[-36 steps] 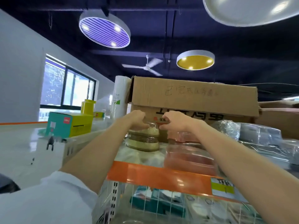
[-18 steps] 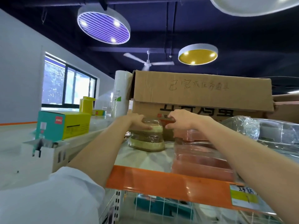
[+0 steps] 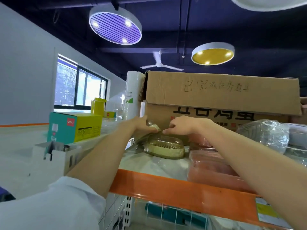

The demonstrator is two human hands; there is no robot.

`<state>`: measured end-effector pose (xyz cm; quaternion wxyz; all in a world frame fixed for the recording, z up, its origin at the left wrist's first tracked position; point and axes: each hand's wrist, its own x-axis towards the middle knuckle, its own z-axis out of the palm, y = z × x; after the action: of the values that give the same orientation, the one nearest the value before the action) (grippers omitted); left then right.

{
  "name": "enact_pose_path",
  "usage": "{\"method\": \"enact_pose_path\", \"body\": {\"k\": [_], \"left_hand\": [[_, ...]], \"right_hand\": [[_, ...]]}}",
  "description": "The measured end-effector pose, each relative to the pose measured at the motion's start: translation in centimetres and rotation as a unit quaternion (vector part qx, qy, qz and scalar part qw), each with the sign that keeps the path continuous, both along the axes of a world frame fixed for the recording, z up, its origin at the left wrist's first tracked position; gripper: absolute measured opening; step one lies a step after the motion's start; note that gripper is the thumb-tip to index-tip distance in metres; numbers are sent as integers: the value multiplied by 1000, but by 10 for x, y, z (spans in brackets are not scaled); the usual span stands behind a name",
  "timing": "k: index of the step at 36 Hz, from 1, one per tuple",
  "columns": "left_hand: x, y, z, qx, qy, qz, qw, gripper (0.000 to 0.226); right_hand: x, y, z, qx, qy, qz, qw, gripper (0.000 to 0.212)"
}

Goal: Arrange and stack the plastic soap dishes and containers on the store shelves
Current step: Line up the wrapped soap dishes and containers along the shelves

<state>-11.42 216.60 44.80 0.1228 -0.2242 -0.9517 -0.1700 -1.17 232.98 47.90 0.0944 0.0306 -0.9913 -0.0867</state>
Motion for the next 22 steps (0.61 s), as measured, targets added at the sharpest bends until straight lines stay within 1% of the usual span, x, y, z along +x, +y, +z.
{"method": "enact_pose_path", "body": {"k": [2,6,10,14,18,20,22], "left_hand": [[0,0,0,7,-11,-4,1000,76],[-1,6,0,22,-30,6,999,87],[-3,17,-2,59,-32,23,998,89],[3,23,-1,46,-1,44,998,78],[2,23,-4,56,12,54,997,59],[1,22,-5,75,3,57,996,55],[1,21,-5,100,-7,57,993,53]], "right_hand": [[-2,-3,-1,-2,-21,-8,1000,74],[-2,-7,-5,0,-62,-26,998,81],[-5,-7,-10,-21,-94,-24,995,80],[-10,-5,-16,-39,-114,-30,992,84],[-13,-5,-20,-52,-103,-35,993,87],[-11,-5,-20,-49,-94,-34,994,85],[-8,-7,-20,-42,-80,-31,995,77]]}}
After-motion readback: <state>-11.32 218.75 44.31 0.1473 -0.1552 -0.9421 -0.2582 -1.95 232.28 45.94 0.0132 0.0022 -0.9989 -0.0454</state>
